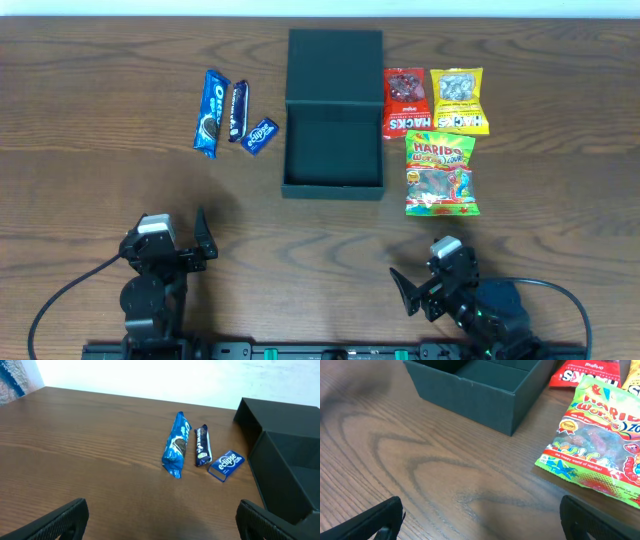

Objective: Pack container

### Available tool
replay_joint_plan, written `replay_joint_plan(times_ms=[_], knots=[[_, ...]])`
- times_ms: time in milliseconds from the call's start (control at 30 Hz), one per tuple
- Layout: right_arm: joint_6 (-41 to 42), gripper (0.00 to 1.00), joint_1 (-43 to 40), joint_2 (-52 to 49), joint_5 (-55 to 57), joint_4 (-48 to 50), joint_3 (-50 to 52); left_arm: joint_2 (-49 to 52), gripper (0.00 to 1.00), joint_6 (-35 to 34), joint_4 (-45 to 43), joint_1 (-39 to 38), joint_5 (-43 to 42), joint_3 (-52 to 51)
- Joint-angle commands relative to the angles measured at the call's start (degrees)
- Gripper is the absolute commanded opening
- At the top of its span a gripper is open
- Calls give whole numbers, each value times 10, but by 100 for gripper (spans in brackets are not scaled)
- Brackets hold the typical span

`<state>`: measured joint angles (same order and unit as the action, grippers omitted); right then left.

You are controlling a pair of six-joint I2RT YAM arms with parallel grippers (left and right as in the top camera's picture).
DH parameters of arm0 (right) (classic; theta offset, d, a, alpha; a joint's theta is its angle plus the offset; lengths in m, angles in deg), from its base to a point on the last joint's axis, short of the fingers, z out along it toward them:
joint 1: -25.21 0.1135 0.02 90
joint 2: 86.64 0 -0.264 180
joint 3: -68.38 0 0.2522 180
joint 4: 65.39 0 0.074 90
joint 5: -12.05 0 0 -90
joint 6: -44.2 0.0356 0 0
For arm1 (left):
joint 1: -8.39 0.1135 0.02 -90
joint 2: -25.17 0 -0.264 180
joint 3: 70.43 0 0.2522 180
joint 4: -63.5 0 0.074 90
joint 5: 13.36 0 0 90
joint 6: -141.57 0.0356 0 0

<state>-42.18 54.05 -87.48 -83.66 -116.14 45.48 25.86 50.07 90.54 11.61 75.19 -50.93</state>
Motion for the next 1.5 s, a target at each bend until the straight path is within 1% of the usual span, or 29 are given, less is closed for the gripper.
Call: replay_joint_plan(times_ms=[0, 733, 1000, 1067, 1133, 1167, 1233, 1267, 1333, 1400, 1467], knots=[[-7, 99, 5, 5, 6, 1, 2, -5, 95, 2, 2, 1, 4, -17], [-7, 99, 5, 5, 18, 0, 3, -5, 95, 2, 2, 1, 4, -17], [-2, 99, 5, 5, -1, 42, 3, -5, 95, 2, 2, 1, 4, -17], [52, 99, 5, 5, -28, 74, 2, -5, 95, 2, 2, 1, 4, -17], [158, 99, 5, 5, -42, 102, 2, -5, 95, 2, 2, 1, 4, -17], [220, 99, 5, 5, -45, 109, 3, -5, 95, 2, 2, 1, 4, -17], [377, 99, 5, 5, -80, 107, 3, -5, 95, 2, 2, 1, 4, -17], [425, 99, 5, 5, -94, 101, 3, -5, 95, 2, 2, 1, 4, -17], [466, 99, 4, 5, -91, 102, 3, -5, 95, 2, 2, 1, 4, -17], [504, 99, 4, 5, -97, 128, 3, -5, 95, 2, 2, 1, 4, -17], [510, 99, 4, 5, -115, 176, 3, -5, 95, 2, 2, 1, 4, -17]])
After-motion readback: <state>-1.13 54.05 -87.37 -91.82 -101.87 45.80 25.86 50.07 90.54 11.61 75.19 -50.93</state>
